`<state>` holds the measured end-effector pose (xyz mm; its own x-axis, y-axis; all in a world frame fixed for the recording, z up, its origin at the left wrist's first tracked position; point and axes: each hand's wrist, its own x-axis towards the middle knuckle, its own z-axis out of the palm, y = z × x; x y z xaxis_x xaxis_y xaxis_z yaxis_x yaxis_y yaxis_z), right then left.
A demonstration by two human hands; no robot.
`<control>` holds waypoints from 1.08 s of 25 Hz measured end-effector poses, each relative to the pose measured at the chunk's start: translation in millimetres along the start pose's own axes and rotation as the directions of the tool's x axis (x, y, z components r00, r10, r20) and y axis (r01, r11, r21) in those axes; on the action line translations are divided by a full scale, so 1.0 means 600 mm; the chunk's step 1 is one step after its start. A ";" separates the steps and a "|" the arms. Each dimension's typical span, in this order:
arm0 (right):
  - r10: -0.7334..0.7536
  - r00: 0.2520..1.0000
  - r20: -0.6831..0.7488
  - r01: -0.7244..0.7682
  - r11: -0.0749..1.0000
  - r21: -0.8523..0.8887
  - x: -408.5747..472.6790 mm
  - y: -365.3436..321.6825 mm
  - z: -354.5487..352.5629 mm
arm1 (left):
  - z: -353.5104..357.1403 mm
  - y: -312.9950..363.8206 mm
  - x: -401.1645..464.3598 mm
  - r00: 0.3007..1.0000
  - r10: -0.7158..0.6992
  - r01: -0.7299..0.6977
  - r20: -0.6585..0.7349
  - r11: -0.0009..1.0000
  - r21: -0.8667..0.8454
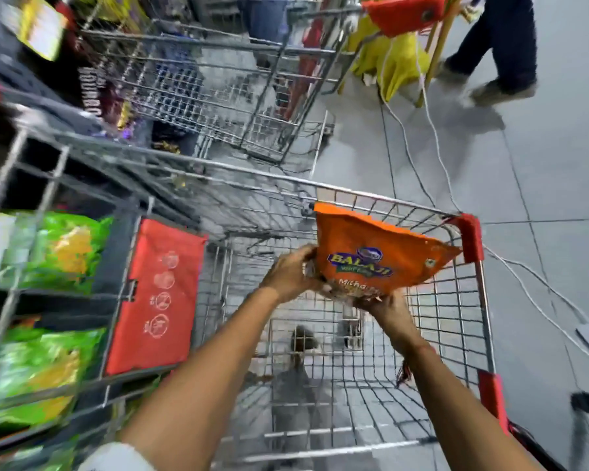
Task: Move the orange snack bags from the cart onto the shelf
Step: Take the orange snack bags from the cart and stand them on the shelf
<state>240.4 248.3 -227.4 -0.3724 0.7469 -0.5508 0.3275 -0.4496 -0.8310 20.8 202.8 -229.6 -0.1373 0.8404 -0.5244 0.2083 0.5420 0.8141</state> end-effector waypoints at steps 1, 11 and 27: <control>-0.036 0.999 0.036 0.036 0.999 0.000 -0.016 -0.022 0.011 | -0.020 0.016 -0.036 0.999 0.033 -0.034 -0.040 0.999 -0.029; -0.595 0.677 0.433 0.573 0.795 0.196 -0.335 -0.294 0.258 | -0.202 0.165 -0.609 0.662 0.307 -0.467 -0.684 0.883 -0.056; -0.752 -0.127 0.646 0.558 0.485 0.674 -0.785 -0.613 0.680 | -0.359 0.256 -1.236 -0.266 0.319 -0.388 -0.910 0.829 0.404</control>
<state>-59.0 -138.2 306.3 -0.7605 -0.0729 0.6452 -0.6339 -0.1316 -0.7621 -53.7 -338.0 338.0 -0.7779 -0.0531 0.6261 0.6169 0.1246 0.7771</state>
